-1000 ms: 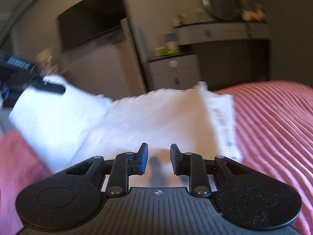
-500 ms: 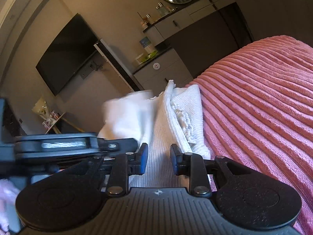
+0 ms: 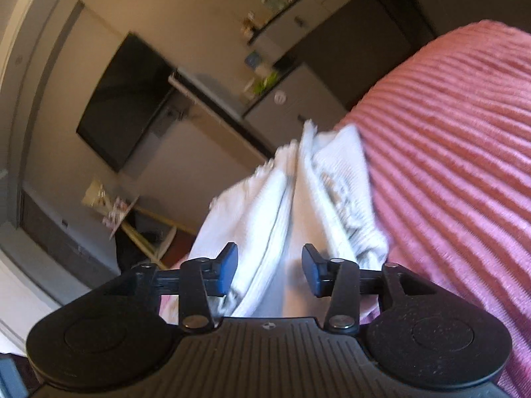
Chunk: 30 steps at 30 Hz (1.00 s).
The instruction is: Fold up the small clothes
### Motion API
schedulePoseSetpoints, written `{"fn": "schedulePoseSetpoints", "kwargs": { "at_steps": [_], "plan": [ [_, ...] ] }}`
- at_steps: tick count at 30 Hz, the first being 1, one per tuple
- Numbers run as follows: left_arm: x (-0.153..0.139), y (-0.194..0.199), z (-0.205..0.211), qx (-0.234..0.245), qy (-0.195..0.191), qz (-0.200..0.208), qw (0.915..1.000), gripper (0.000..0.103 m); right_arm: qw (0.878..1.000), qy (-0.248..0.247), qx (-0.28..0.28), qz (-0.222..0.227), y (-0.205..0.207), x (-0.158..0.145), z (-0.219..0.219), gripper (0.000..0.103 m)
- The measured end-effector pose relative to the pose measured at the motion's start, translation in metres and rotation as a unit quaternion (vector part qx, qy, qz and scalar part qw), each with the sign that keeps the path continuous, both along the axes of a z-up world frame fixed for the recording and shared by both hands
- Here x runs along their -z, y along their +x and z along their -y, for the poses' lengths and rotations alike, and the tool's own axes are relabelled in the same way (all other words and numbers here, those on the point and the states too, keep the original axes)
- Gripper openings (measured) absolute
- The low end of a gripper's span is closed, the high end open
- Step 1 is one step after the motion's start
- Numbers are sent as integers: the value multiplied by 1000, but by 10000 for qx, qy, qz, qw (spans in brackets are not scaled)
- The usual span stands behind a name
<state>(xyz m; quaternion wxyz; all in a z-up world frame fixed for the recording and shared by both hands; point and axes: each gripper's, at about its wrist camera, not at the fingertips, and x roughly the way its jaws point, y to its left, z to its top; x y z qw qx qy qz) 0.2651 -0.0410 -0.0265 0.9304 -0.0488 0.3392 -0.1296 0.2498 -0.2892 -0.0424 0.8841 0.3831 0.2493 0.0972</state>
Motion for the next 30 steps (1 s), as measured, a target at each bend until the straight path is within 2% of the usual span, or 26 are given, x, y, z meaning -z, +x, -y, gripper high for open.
{"fn": "schedulePoseSetpoints", "kwargs": {
  "at_steps": [1, 4, 8, 10, 12, 13, 14, 16, 18, 20, 22, 25, 27, 28, 30],
  "plan": [
    [0, 2, -1, -7, -14, 13, 10000, 70, 10000, 3, -32, -26, 2, -3, -1, 47],
    [8, 11, -9, 20, -84, -81, 9999, 71, 9999, 58, -113, 20, 11, -14, -4, 64],
    [19, 10, -19, -62, -448, -200, 9988, 70, 9972, -468, -532, -231, 48, -26, -19, 65],
    [18, 9, -20, -52, -538, -203, 9983, 70, 9948, -457, -697, -587, 74, -23, -25, 65],
    [18, 10, -20, -35, -540, -147, 9984, 70, 9926, -487, -773, -801, 90, -23, -33, 63],
    [19, 10, -21, -38, -571, -149, 9983, 70, 9916, -595, -802, -822, 96, -26, -38, 54],
    [20, 10, -22, -33, -612, -157, 9980, 69, 9910, -689, -849, -774, 100, -31, -43, 37],
    [21, 9, -25, -43, -694, -178, 9974, 69, 9906, -805, -908, -630, 104, -39, -51, 34],
    [21, 8, -26, -23, -757, -197, 9969, 68, 9899, -873, -829, -741, 109, -40, -54, 39],
    [21, 8, -28, -8, -796, -218, 9966, 67, 9897, -852, -720, -903, 112, -36, -53, 54],
    [21, 8, -27, 10, -783, -226, 9967, 67, 9886, -549, -835, -1127, 118, -26, -48, 66],
    [21, 8, -27, 24, -756, -216, 9969, 67, 9878, -323, -853, -1265, 127, -18, -47, 66],
    [21, 8, -27, 20, -743, -217, 9970, 67, 9874, -301, -839, -1310, 131, -17, -49, 50],
    [20, 9, -26, 8, -731, -223, 9971, 67, 9863, -380, -864, -1351, 135, -18, -52, 29],
    [20, 8, -25, -12, -728, -233, 9971, 68, 9861, -692, -849, -1252, 134, -25, -59, 23]
  ]
}}
